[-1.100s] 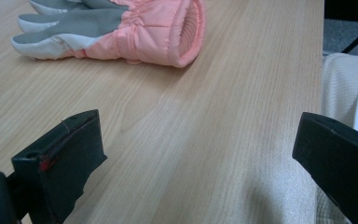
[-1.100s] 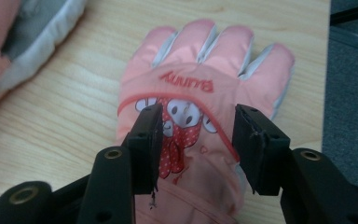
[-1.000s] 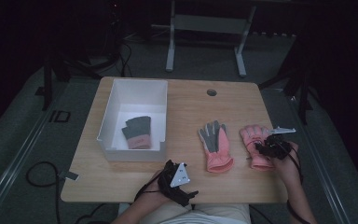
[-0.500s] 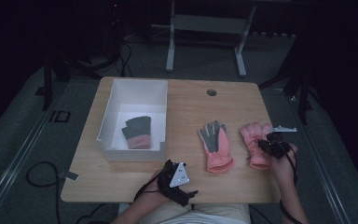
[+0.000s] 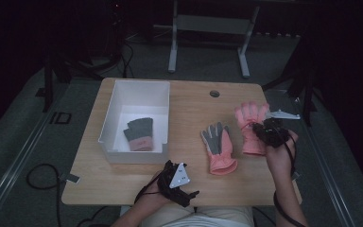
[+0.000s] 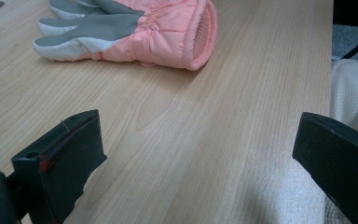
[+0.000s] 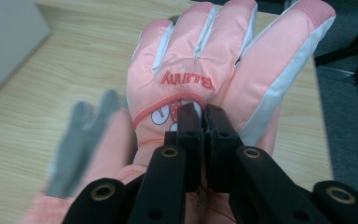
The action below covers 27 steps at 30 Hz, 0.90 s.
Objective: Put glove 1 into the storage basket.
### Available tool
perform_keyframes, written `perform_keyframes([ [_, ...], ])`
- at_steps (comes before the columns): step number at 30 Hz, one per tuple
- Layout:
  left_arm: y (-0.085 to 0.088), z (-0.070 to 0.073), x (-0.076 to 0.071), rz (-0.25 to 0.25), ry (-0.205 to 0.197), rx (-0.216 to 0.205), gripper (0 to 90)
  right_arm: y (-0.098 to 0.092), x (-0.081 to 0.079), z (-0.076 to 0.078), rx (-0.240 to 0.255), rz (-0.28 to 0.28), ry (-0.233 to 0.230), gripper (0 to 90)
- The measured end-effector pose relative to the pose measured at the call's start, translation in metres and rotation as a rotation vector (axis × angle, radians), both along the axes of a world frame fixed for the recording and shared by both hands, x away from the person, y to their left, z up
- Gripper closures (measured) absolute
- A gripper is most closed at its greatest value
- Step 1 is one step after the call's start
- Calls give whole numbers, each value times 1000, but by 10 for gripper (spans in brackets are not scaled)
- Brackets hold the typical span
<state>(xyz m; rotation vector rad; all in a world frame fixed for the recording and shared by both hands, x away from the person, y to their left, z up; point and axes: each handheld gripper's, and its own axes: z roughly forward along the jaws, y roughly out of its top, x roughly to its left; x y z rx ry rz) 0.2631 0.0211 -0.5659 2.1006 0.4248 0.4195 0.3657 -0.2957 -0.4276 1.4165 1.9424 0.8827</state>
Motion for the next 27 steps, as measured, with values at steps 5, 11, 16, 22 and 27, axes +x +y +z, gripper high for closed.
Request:
perform_keyframes([
  [5,0,-1,0,-1,0,3,15,28,-3,6,34,12,-2,861],
  [11,0,1,-1,-4,-8,-1,15,69,-12,2,-1,72,-3,861],
  [16,2,2,-2,0,-7,-9,14,88,-12,-17,-3,100,44,860],
  [22,2,1,-2,-3,-4,-9,15,93,-9,-34,-5,90,98,859],
  [27,2,1,-2,-4,-3,-9,15,91,-5,-52,-29,74,132,857],
])
